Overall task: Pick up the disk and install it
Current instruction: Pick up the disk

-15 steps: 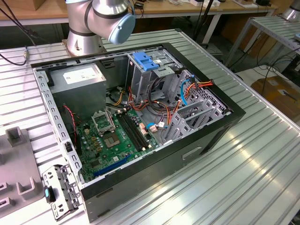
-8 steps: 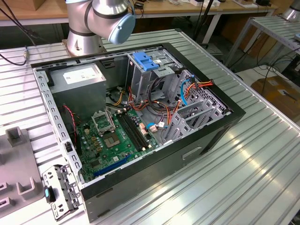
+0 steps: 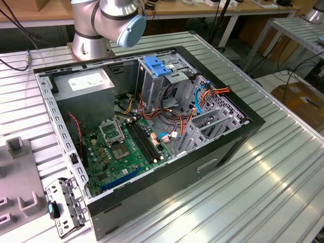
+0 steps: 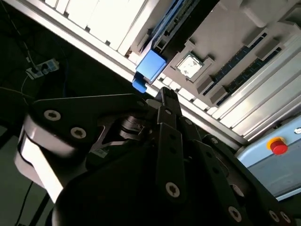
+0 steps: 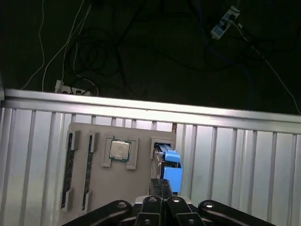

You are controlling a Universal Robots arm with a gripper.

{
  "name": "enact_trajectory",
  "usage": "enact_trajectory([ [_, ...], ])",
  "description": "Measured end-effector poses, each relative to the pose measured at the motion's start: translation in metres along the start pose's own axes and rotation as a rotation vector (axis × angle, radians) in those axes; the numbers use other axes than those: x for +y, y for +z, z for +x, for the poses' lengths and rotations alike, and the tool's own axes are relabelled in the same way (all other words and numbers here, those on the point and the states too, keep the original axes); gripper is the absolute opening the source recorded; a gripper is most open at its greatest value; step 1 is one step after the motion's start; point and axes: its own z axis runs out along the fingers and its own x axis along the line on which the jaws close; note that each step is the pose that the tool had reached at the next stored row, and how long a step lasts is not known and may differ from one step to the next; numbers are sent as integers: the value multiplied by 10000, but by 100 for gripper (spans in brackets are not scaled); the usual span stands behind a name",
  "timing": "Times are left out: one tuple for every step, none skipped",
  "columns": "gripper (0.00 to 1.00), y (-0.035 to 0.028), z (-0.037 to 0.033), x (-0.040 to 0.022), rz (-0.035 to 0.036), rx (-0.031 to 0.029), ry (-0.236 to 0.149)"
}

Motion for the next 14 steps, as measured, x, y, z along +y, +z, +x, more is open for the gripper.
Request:
enact_trajectory([
  [11, 13, -8, -2, 21, 0, 17],
  [11, 25, -11, -3, 34, -2, 137],
  [11, 35, -12, -3, 31, -7, 335],
  [11, 41, -12, -3, 29, -11, 440],
  [11, 46, -13, -3, 28, -15, 534],
  [11, 55, -13, -3, 27, -20, 678],
  [11, 60, -13, -4, 25, -24, 783],
  [11, 66, -14, -4, 25, -27, 884],
  [11, 72, -14, -5, 34, -29, 961],
  [11, 78, -18, -5, 63, -29, 1026],
  [11, 88, -31, -6, 159, -21, 1046],
  [11, 95, -35, -7, 255, -19, 1048],
  [11, 97, -37, -7, 326, -16, 1049],
  [11, 100, -39, -4, 403, -12, 1050],
])
